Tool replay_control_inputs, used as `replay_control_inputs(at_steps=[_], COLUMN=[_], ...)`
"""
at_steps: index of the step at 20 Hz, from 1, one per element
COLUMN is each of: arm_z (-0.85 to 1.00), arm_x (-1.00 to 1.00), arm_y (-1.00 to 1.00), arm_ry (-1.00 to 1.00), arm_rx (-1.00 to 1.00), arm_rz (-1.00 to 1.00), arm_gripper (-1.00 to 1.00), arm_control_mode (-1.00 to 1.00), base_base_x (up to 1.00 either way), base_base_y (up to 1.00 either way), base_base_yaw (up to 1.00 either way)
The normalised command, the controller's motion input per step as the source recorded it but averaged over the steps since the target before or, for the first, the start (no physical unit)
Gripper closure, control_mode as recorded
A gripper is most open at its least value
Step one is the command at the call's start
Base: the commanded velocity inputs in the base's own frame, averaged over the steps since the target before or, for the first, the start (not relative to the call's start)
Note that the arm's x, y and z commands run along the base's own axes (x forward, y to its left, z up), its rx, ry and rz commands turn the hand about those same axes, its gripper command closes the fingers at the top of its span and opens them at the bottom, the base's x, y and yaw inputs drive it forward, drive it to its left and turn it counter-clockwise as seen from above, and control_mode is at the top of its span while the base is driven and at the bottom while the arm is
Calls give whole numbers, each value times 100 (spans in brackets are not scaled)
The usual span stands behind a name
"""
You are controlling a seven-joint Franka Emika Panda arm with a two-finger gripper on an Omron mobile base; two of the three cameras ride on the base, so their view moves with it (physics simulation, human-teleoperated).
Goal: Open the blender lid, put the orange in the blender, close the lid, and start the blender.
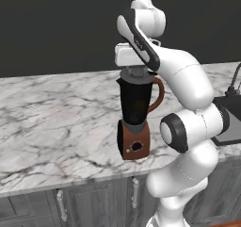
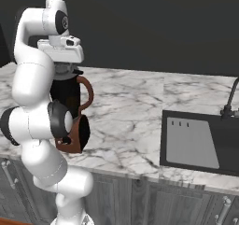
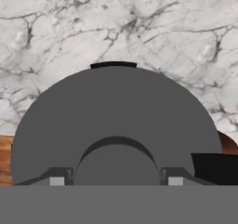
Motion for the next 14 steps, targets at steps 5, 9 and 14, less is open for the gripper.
replay_control_inputs(at_steps=[5,9,14], arm_z=[2,-33,-68], arm_x=[-12,-7,0], arm_y=[-3,0,0], arm_ry=[1,0,-1], arm_rx=[-4,-3,-4], arm_rz=[0,-2,-1], arm_gripper=[100,100,100], arm_control_mode=[-100,-100,-100], base_base_x=[0,0,0], base_base_y=[0,0,0], base_base_yaw=[0,0,0])
